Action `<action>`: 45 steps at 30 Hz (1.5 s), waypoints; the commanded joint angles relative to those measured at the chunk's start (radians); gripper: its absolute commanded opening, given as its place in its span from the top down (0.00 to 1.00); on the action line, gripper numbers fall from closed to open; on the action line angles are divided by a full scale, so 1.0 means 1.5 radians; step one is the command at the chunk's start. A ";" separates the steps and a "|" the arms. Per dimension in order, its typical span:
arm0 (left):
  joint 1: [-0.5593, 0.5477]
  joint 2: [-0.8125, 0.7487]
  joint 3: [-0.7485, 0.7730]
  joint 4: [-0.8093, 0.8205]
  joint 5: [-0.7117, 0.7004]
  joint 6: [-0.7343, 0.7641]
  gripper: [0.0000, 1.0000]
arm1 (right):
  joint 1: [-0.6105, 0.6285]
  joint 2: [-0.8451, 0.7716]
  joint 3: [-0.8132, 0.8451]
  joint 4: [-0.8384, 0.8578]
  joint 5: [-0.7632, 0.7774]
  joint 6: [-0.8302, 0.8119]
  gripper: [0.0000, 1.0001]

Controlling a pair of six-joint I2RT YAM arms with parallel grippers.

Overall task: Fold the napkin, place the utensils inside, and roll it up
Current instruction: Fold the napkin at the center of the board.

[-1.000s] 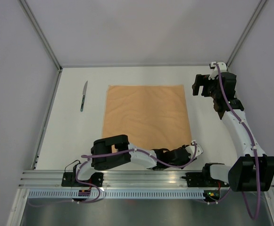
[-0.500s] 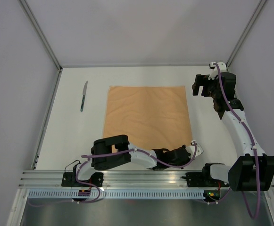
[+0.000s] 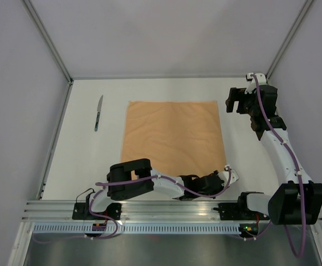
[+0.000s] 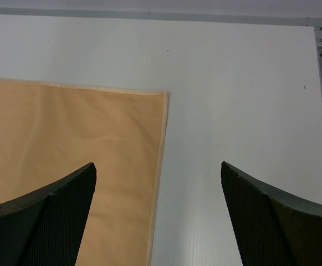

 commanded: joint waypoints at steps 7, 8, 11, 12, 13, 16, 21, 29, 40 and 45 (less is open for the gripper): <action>-0.005 -0.048 0.009 0.002 0.003 -0.032 0.98 | 0.003 -0.013 0.025 -0.010 0.008 0.003 0.02; -0.005 -0.052 0.008 0.002 0.004 -0.034 0.98 | 0.003 -0.013 0.025 -0.010 0.007 0.004 0.02; -0.004 -0.059 0.009 0.001 0.006 -0.037 0.98 | 0.003 -0.016 0.025 -0.009 0.007 0.004 0.02; -0.003 -0.061 0.010 0.000 0.006 -0.036 0.98 | 0.003 -0.017 0.024 -0.010 0.007 0.004 0.02; -0.002 -0.063 0.011 -0.004 0.005 -0.036 0.98 | 0.003 -0.016 0.024 -0.009 0.006 0.005 0.02; 0.003 -0.072 0.011 -0.012 0.005 -0.041 0.98 | 0.003 -0.013 0.025 -0.011 0.002 0.005 0.02; 0.019 -0.098 -0.005 -0.013 0.010 -0.065 0.98 | 0.003 -0.017 0.025 -0.010 0.000 0.005 0.02; 0.067 -0.140 -0.038 -0.012 0.037 -0.132 0.98 | 0.003 -0.023 0.025 -0.009 0.007 0.003 0.02; 0.247 -0.221 -0.111 -0.044 0.087 -0.232 0.98 | 0.003 -0.023 0.024 -0.011 0.005 0.002 0.02; 0.341 -0.245 -0.120 -0.082 0.111 -0.257 0.98 | 0.004 -0.024 0.024 -0.011 0.005 0.003 0.02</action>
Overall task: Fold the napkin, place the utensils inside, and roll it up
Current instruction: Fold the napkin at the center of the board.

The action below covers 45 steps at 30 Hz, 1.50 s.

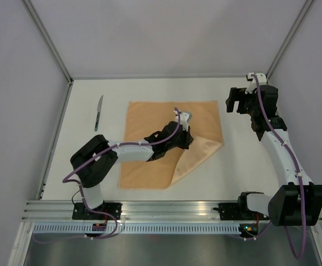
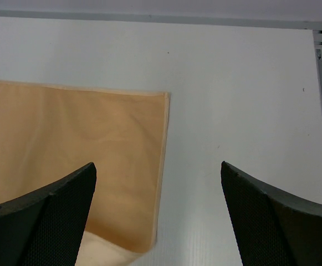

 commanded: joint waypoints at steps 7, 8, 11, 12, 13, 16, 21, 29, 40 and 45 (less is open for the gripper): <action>0.143 -0.056 -0.007 -0.078 0.032 -0.062 0.98 | 0.003 -0.016 0.024 -0.012 0.004 0.002 0.02; 0.154 -0.058 -0.005 -0.090 0.033 -0.062 0.98 | 0.004 -0.019 0.024 -0.011 0.003 0.003 0.02; 0.198 -0.069 -0.006 -0.101 0.039 -0.061 0.98 | 0.003 -0.017 0.024 -0.012 0.001 0.003 0.02; 0.218 -0.072 -0.006 -0.109 0.039 -0.061 0.98 | 0.003 -0.018 0.024 -0.012 0.001 0.004 0.02; 0.228 -0.079 -0.006 -0.112 0.041 -0.058 0.98 | 0.003 -0.015 0.024 -0.012 -0.001 0.004 0.02; 0.263 -0.088 -0.004 -0.122 0.048 -0.052 0.98 | 0.003 -0.016 0.024 -0.011 -0.001 0.004 0.02; 0.319 -0.089 0.015 -0.142 0.056 -0.043 0.98 | 0.003 -0.016 0.023 -0.012 -0.002 0.004 0.02; 0.378 -0.066 0.052 -0.163 0.063 -0.035 0.98 | 0.003 -0.014 0.023 -0.011 -0.003 0.004 0.02; 0.439 -0.027 0.105 -0.188 0.100 -0.032 0.98 | 0.003 -0.012 0.023 -0.012 -0.005 0.004 0.02; 0.470 -0.010 0.127 -0.196 0.114 -0.031 0.98 | 0.003 -0.010 0.023 -0.011 -0.005 0.005 0.02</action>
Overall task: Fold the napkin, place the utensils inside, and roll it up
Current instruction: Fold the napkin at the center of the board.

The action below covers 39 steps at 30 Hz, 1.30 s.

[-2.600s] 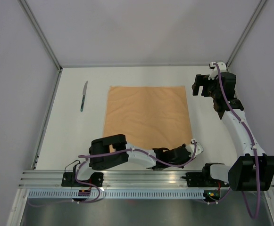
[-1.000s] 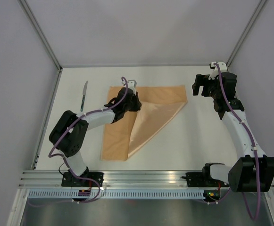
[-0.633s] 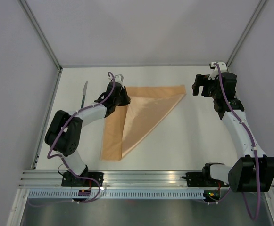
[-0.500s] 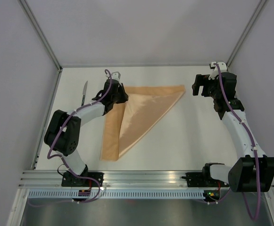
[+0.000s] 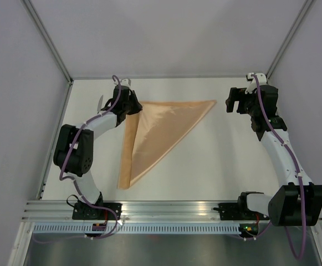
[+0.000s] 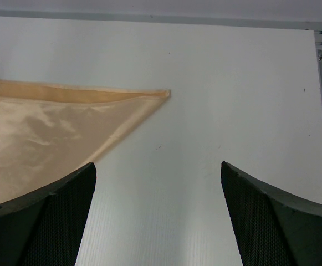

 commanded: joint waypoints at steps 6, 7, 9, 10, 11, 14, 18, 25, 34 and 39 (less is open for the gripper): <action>0.035 0.034 0.064 -0.019 0.035 0.008 0.98 | 0.003 -0.006 0.023 -0.011 -0.002 0.003 0.02; 0.036 0.037 0.072 -0.022 0.037 0.008 0.98 | 0.004 -0.005 0.023 -0.011 -0.002 0.002 0.02; 0.040 0.048 0.086 -0.027 0.040 0.010 0.98 | 0.003 -0.002 0.023 -0.010 -0.003 0.002 0.02; 0.043 0.053 0.090 -0.031 0.042 0.011 0.98 | 0.003 -0.002 0.023 -0.010 -0.003 0.003 0.02; 0.044 0.057 0.095 -0.035 0.042 0.011 0.98 | 0.004 -0.002 0.023 -0.011 -0.003 0.003 0.02; 0.047 0.070 0.111 -0.040 0.043 0.014 0.98 | 0.003 -0.001 0.023 -0.010 -0.003 0.003 0.02; 0.055 0.080 0.132 -0.040 0.045 0.016 0.98 | 0.003 0.000 0.023 -0.011 -0.002 0.002 0.02; 0.064 0.093 0.163 -0.074 0.045 0.025 0.98 | 0.004 -0.001 0.023 -0.010 -0.002 0.002 0.02; 0.072 0.116 0.200 -0.094 0.049 0.032 0.98 | 0.004 -0.001 0.023 -0.011 -0.003 0.002 0.02; 0.074 0.128 0.206 -0.097 0.047 0.033 0.98 | 0.004 0.000 0.023 -0.012 -0.003 0.002 0.02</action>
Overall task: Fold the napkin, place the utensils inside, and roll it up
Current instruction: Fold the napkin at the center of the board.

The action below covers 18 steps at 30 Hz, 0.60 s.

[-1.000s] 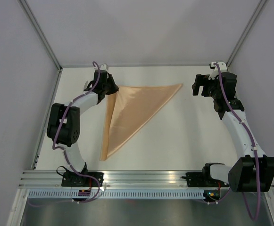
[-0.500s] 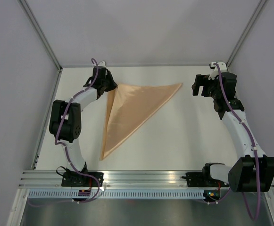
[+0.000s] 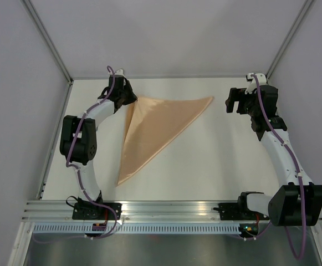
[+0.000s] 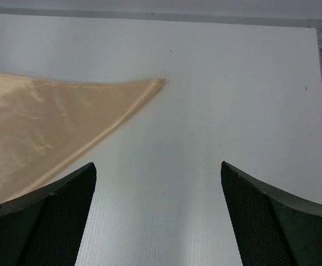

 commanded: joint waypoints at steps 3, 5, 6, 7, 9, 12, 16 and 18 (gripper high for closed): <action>0.011 0.014 0.031 -0.013 0.011 0.024 0.98 | 0.003 0.001 0.023 -0.008 -0.001 0.002 0.02; 0.013 0.019 0.033 -0.015 0.011 0.027 0.98 | 0.003 0.001 0.023 -0.007 -0.002 0.002 0.02; 0.012 0.019 0.034 -0.016 0.011 0.027 0.98 | 0.003 -0.001 0.023 -0.007 -0.002 0.001 0.02; 0.014 0.020 0.035 -0.016 0.010 0.028 0.98 | 0.003 0.000 0.023 -0.006 -0.002 0.002 0.02; 0.015 0.019 0.034 -0.016 0.011 0.028 0.98 | 0.003 0.002 0.023 -0.007 -0.003 0.002 0.02; 0.018 0.021 0.034 -0.016 0.011 0.029 0.98 | 0.003 0.002 0.023 -0.007 -0.003 0.002 0.02; 0.020 0.027 0.039 -0.019 0.014 0.030 0.98 | 0.004 0.002 0.023 -0.007 -0.003 0.002 0.02; 0.021 0.030 0.041 -0.019 0.016 0.030 0.98 | 0.004 0.002 0.023 -0.006 -0.003 0.002 0.02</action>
